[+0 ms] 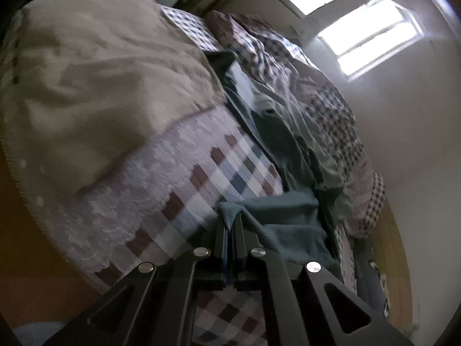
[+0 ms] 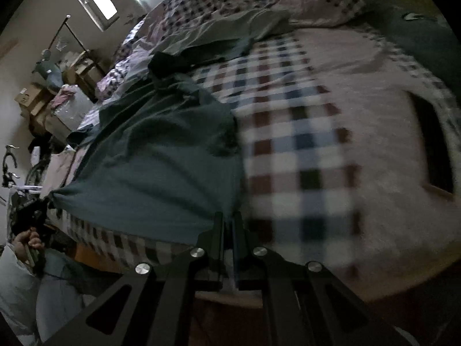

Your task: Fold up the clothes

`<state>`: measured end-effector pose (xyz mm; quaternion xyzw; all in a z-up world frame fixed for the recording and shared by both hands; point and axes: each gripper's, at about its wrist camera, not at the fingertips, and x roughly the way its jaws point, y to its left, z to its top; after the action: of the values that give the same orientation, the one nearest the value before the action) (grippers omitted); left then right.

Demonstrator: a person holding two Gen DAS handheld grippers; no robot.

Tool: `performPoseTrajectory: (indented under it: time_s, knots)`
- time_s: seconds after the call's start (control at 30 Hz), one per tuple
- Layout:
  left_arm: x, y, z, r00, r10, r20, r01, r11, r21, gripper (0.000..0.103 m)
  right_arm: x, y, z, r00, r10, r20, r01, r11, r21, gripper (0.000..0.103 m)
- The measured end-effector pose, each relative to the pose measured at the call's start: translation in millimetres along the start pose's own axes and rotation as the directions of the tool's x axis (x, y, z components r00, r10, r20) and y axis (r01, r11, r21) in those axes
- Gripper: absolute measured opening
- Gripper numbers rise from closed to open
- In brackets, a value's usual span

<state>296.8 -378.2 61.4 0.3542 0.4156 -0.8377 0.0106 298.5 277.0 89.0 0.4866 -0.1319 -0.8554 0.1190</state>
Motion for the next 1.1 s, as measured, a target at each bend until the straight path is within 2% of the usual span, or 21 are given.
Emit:
performPoseTrajectory:
  time_s: [0.17, 0.33, 0.4, 0.53, 0.6, 0.7, 0.77, 0.83, 1.0, 1.03, 1.07, 1.1]
  knots:
    - [9.9, -19.3, -15.7, 0.995, 0.035, -0.091, -0.030, 0.998, 0.060, 0.000, -31.6, -10.9, -27.5, 0.997, -0.065, -0.051, 0.066, 0.998, 0.020, 0.002]
    - [11.8, -27.0, -30.2, 0.984, 0.091, -0.155, -0.080, 0.994, 0.072, 0.000, -30.1, -14.9, -40.9, 0.988, -0.107, -0.115, 0.111, 0.994, 0.022, 0.002]
    - [12.6, -28.7, -35.3, 0.975, 0.137, -0.176, -0.124, 0.989, 0.085, 0.000, -22.9, -13.1, -40.0, 0.981, -0.133, -0.138, 0.135, 0.991, 0.007, 0.003]
    - [13.1, -31.2, -41.7, 0.957, 0.218, -0.190, -0.198, 0.973, 0.118, 0.001, -13.2, -13.3, -38.2, 0.966, -0.189, -0.178, 0.189, 0.982, -0.014, 0.005]
    - [9.1, -29.5, -39.9, 0.962, 0.213, -0.171, -0.196, 0.975, 0.107, 0.003, -12.9, -16.3, -37.2, 0.957, -0.221, -0.187, 0.222, 0.975, -0.017, 0.005]
    - [3.2, -26.9, -37.2, 0.968, 0.205, -0.144, -0.193, 0.977, 0.091, 0.024, -20.2, -25.0, -34.8, 0.954, -0.249, -0.170, 0.253, 0.967, 0.004, 0.007]
    - [-0.8, -25.2, -35.4, 0.972, 0.199, -0.125, -0.190, 0.978, 0.080, 0.053, -26.5, -31.1, -31.7, 0.958, -0.249, -0.141, 0.256, 0.966, 0.035, 0.010]
    - [-4.8, -23.5, -33.5, 0.975, 0.194, -0.107, -0.187, 0.980, 0.069, 0.064, -30.5, -34.7, -29.2, 0.964, -0.242, -0.113, 0.250, 0.966, 0.060, 0.014]
    - [-14.7, -19.3, -29.0, 0.982, 0.182, -0.060, -0.179, 0.983, 0.042, 0.065, -38.2, -31.2, -20.7, 0.975, -0.223, -0.026, 0.224, 0.971, 0.086, 0.026]
    - [-16.6, -18.4, -28.1, 0.982, 0.179, -0.051, -0.178, 0.983, 0.037, 0.068, -38.8, -29.2, -19.9, 0.976, -0.217, -0.012, 0.217, 0.972, 0.086, 0.029]
    - [-16.4, -19.1, -26.4, 0.984, 0.172, -0.045, -0.170, 0.985, 0.034, 0.075, -38.7, -26.8, -18.3, 0.978, -0.208, 0.004, 0.207, 0.975, 0.085, 0.031]
    - [-11.5, -22.9, -23.3, 0.987, 0.153, -0.050, -0.152, 0.988, 0.034, 0.076, -38.5, -24.4, -16.6, 0.980, -0.199, 0.020, 0.196, 0.977, 0.084, 0.032]
